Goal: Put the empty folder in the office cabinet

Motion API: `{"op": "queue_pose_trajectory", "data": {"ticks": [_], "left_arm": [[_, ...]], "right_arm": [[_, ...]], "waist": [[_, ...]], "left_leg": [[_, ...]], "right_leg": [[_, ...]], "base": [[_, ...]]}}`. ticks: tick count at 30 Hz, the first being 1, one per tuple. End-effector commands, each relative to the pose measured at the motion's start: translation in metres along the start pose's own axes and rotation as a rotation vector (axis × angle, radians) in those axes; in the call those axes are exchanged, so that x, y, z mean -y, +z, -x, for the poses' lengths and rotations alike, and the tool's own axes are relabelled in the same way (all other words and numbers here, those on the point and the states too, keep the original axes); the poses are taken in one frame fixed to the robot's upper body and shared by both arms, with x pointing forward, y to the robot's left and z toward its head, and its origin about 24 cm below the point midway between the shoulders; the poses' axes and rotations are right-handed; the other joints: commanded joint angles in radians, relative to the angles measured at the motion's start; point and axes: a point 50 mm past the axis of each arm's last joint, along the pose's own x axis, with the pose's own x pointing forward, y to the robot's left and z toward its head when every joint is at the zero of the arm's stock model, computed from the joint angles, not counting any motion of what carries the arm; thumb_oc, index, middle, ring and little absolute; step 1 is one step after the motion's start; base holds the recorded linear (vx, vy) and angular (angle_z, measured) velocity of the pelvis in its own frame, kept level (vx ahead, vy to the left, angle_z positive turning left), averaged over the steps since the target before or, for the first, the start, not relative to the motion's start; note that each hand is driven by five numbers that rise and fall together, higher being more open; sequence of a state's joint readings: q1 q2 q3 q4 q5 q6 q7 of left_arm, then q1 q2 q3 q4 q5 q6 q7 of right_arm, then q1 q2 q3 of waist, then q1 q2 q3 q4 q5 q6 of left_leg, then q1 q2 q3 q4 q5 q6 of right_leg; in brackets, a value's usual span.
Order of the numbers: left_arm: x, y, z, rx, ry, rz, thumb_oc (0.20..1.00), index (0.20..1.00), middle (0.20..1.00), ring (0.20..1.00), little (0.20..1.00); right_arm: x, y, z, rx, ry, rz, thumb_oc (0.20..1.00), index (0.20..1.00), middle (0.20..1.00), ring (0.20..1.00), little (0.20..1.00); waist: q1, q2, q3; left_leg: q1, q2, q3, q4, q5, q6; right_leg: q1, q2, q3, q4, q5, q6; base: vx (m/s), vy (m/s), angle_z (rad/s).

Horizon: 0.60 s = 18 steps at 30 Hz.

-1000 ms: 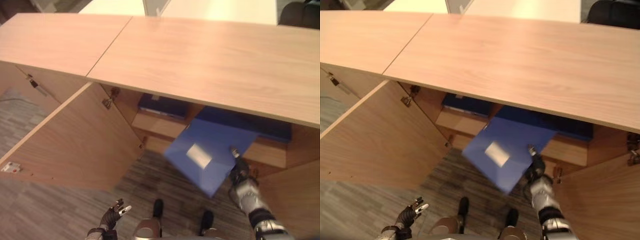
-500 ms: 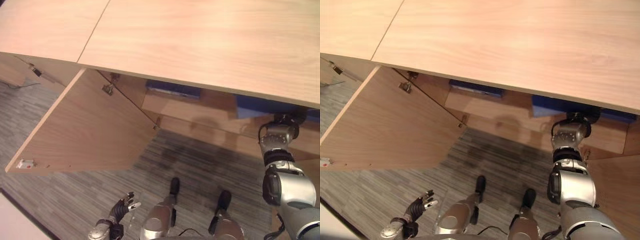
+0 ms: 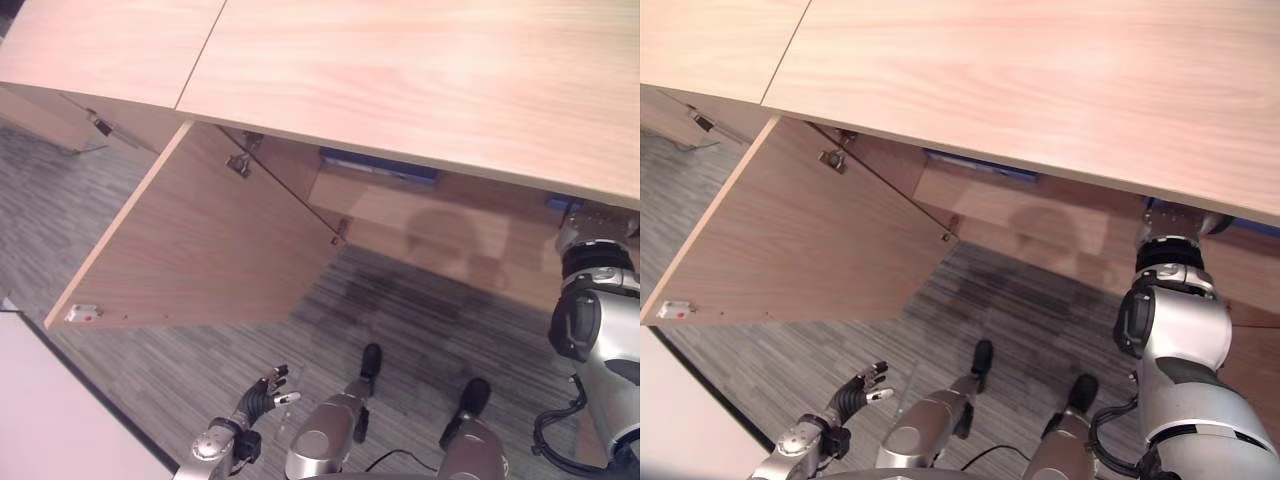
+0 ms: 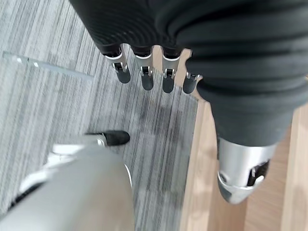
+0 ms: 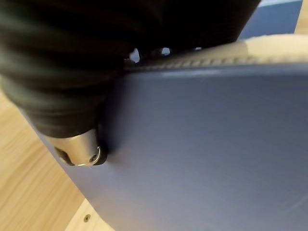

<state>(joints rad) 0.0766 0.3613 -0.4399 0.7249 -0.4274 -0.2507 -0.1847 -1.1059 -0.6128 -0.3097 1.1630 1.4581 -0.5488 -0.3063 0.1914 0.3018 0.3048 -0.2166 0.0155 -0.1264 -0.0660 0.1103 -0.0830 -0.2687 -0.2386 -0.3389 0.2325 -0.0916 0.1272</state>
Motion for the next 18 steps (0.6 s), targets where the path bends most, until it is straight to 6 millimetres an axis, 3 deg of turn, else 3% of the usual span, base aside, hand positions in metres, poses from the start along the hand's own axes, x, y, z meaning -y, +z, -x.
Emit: {"op": "queue_pose_trajectory", "data": {"ticks": [1,7,16,17,18], "left_arm": [[-0.008,0.012,0.000,0.049,-0.012,-0.036,1.000,1.000,1.000,1.000,1.000],[-0.008,0.020,-0.001,0.076,-0.024,-0.047,1.000,1.000,1.000,1.000,1.000],[-0.013,0.037,-0.001,0.139,-0.017,-0.029,1.000,1.000,1.000,1.000,1.000],[-0.013,0.037,-0.001,0.140,-0.024,-0.032,1.000,1.000,1.000,1.000,1.000],[-0.014,0.037,-0.001,0.142,-0.025,-0.031,1.000,1.000,1.000,1.000,1.000]], "right_arm": [[-0.046,0.027,-0.003,0.096,0.154,0.038,0.200,0.200,0.200,0.200,0.200],[-0.057,0.035,-0.004,0.115,0.165,0.055,0.200,0.200,0.200,0.200,0.200],[-0.086,0.068,-0.007,0.208,0.219,0.069,0.200,0.200,0.200,0.200,0.200],[-0.090,0.075,-0.007,0.227,0.229,0.047,0.200,0.200,0.200,0.200,0.200],[-0.092,0.080,-0.007,0.238,0.232,0.037,0.200,0.200,0.200,0.200,0.200]], "waist": [[0.039,-0.001,-0.018],[0.044,0.018,0.007],[0.035,0.034,0.044],[0.026,0.032,0.041],[0.026,0.034,0.045]], "left_leg": [[-0.037,0.001,0.007,0.064,-0.076,0.004],[-0.106,-0.009,0.004,0.118,-0.086,0.000],[-0.288,-0.045,0.025,0.257,-0.123,-0.008],[-0.297,-0.048,0.027,0.261,-0.145,-0.010],[-0.312,-0.049,0.035,0.266,-0.132,-0.009]], "right_leg": [[-0.083,0.000,0.097,0.135,-0.091,0.021],[-0.160,-0.011,0.106,0.202,-0.108,0.017],[-0.360,-0.028,0.154,0.356,-0.147,0.000],[-0.387,-0.027,0.179,0.380,-0.170,0.003],[-0.407,-0.031,0.176,0.383,-0.151,-0.002]], "base": [[-0.01,0.009,0.06],[-0.02,-0.006,0.07],[0.00,-0.009,0.06],[0.03,0.028,-0.11],[0.13,-0.005,-0.07]]}}
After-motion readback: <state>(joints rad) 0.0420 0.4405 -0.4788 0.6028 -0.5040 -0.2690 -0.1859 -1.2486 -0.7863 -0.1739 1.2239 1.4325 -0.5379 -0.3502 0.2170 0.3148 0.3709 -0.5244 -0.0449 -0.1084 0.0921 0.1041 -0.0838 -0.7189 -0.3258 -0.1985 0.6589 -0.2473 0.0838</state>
